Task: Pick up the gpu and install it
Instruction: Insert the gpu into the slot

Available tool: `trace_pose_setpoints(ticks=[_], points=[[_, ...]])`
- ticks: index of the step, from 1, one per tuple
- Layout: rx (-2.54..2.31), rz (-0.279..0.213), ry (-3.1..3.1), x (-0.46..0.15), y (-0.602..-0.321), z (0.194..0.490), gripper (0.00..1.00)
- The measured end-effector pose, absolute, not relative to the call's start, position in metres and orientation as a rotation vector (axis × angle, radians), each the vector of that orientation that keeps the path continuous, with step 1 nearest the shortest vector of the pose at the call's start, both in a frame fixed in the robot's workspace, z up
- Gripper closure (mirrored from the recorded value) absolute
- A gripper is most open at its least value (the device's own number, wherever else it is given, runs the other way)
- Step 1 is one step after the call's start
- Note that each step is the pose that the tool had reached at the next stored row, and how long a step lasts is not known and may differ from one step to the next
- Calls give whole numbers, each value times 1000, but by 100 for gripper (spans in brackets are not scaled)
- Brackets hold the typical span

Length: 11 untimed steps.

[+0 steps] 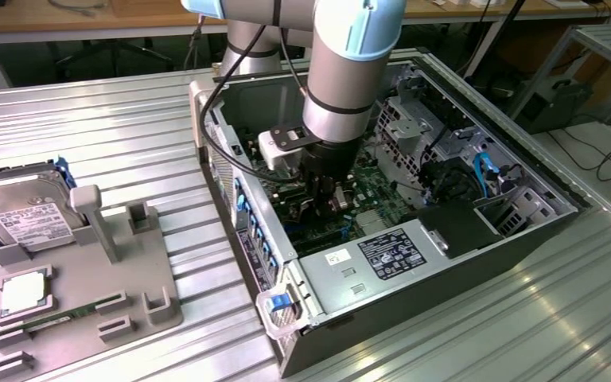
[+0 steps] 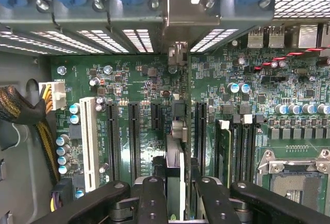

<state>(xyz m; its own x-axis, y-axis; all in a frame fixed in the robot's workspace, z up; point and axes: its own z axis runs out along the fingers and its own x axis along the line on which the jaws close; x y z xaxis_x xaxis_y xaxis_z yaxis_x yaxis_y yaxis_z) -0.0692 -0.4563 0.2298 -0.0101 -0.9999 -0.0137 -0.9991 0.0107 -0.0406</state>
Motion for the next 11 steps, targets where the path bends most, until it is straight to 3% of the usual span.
trace_pose_setpoints(ticks=[4,5,11], points=[[-2181,-29,2204,-69,-456,229,72],[-2182,-30,2205,-69,-456,230,66],[-2181,-33,2204,-69,-456,247,66]])
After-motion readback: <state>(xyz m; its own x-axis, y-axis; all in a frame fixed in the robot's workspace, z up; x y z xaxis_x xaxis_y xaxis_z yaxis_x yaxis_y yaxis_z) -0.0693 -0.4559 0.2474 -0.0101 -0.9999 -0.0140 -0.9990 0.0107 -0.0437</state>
